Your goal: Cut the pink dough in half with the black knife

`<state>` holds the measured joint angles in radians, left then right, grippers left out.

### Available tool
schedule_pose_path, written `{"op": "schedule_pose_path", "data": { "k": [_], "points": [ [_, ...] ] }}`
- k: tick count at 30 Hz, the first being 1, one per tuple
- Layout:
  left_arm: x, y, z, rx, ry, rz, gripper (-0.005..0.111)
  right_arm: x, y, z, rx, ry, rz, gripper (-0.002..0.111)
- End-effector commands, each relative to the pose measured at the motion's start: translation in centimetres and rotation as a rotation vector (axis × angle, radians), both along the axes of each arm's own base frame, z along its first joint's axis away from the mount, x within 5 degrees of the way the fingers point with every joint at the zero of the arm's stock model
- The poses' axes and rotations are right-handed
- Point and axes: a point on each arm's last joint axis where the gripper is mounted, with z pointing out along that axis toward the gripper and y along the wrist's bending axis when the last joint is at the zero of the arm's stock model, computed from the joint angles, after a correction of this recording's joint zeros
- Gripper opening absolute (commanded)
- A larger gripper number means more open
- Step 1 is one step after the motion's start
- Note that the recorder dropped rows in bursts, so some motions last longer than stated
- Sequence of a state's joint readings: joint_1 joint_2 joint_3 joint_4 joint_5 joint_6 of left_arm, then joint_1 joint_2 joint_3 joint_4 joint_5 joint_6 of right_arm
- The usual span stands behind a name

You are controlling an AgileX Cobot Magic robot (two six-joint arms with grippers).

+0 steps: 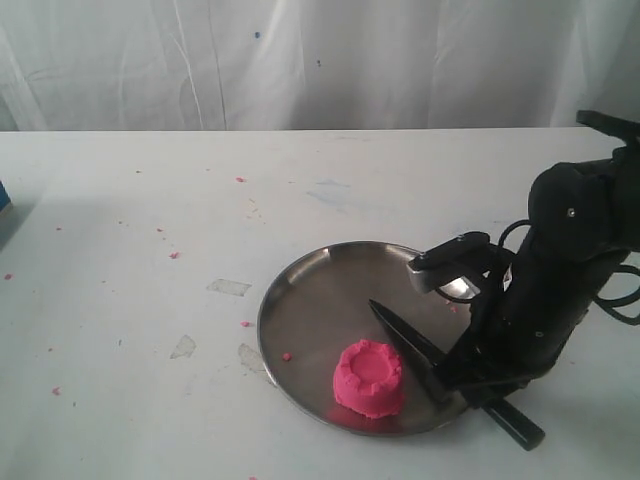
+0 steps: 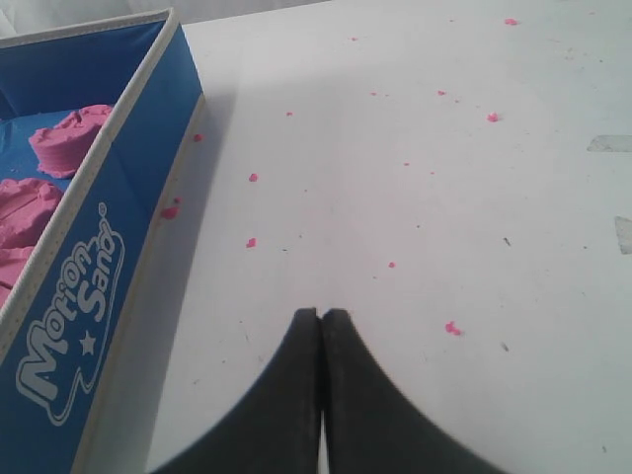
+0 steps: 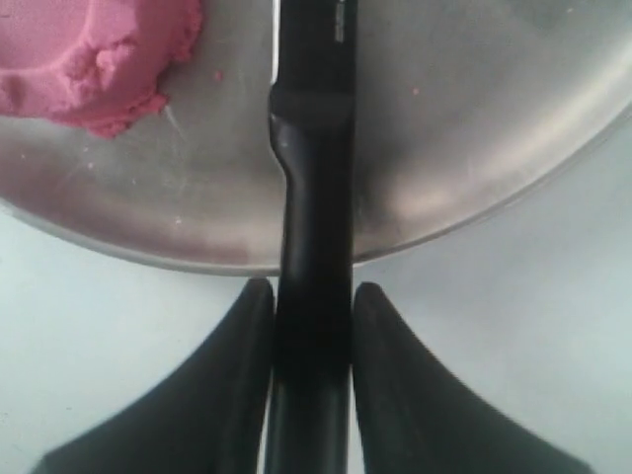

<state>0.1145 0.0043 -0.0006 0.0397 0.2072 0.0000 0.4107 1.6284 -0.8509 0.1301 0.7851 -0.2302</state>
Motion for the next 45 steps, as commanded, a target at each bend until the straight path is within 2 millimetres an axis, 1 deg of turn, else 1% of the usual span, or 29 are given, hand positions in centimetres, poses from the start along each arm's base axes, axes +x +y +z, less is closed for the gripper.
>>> {"op": "schedule_pose_path", "data": {
  "k": [1, 3, 6, 8, 11, 14, 16, 18, 21, 23, 25, 28, 30, 33, 37, 40, 43, 45],
  "points": [
    [0.0, 0.0, 0.1, -0.009, -0.01, 0.003, 0.0, 0.0, 0.0, -0.2, -0.005, -0.004, 0.001, 0.032],
    [0.0, 0.0, 0.1, -0.009, -0.01, 0.003, 0.0, 0.0, 0.0, -0.2, -0.005, -0.004, -0.001, 0.038],
    [0.0, 0.0, 0.1, -0.009, -0.01, 0.003, 0.0, 0.1, 0.0, -0.2, -0.002, -0.005, -0.005, 0.039],
    [0.0, 0.0, 0.1, -0.009, -0.01, 0.003, 0.0, 0.5, 0.3, 0.3, 0.007, -0.016, -0.006, 0.039],
    [0.0, 0.0, 0.1, -0.009, -0.01, 0.003, 0.0, 1.0, 0.6, 2.3, 0.045, -0.061, -0.028, 0.039],
    [0.0, 0.0, 0.1, -0.009, -0.01, 0.003, 0.0, 1.2, 0.5, 4.3, 0.085, -0.187, -0.03, 0.036],
    [0.0, 0.0, 0.1, -0.009, -0.01, 0.003, 0.0, 1.3, -0.1, 5.6, 0.087, -0.276, -0.036, 0.033],
    [0.0, 0.0, 0.1, -0.009, -0.01, 0.003, 0.0, 1.5, -1.0, 6.7, 0.062, -0.351, -0.085, 0.032],
    [0.0, 0.0, 0.1, -0.009, -0.01, 0.003, 0.0, 2.1, -3.6, 7.6, -0.044, -0.433, -0.204, 0.032],
    [0.0, 0.0, 0.1, -0.009, -0.01, 0.003, 0.0, 2.8, -5.8, 7.7, -0.118, -0.473, -0.33, 0.032],
    [0.0, 0.0, 0.1, -0.009, -0.01, 0.003, 0.0, 3.3, -7.4, 7.3, -0.136, -0.466, -0.442, 0.032],
    [0.0, 0.0, 0.1, -0.009, -0.01, 0.003, 0.0, 3.7, -8.8, 5.9, -0.123, -0.371, -0.509, 0.032],
    [0.0, 0.0, 0.1, -0.009, -0.01, 0.003, 0.0, 3.6, -9.0, 4.5, -0.092, -0.279, -0.493, 0.032],
    [0.0, 0.0, 0.1, -0.009, -0.01, 0.003, 0.0, 3.3, -8.5, 2.6, -0.005, -0.193, -0.472, 0.032],
    [0.0, 0.0, 0.1, -0.009, -0.01, 0.003, 0.0, 2.8, -8.5, 1.3, 0.053, -0.227, -0.519, 0.032],
    [0.0, 0.0, 0.1, -0.009, -0.01, 0.003, 0.0, 2.4, -8.8, 1.9, 0.107, -0.298, -0.576, 0.032],
    [0.0, 0.0, 0.1, -0.009, -0.01, 0.003, 0.0, 1.9, -9.9, 4.0, 0.188, -0.382, -0.68, 0.032],
    [0.0, 0.0, 0.1, -0.009, -0.01, 0.003, 0.0, 1.4, -11.2, 5.4, 0.195, -0.441, -0.701, 0.032]
  ]
}}
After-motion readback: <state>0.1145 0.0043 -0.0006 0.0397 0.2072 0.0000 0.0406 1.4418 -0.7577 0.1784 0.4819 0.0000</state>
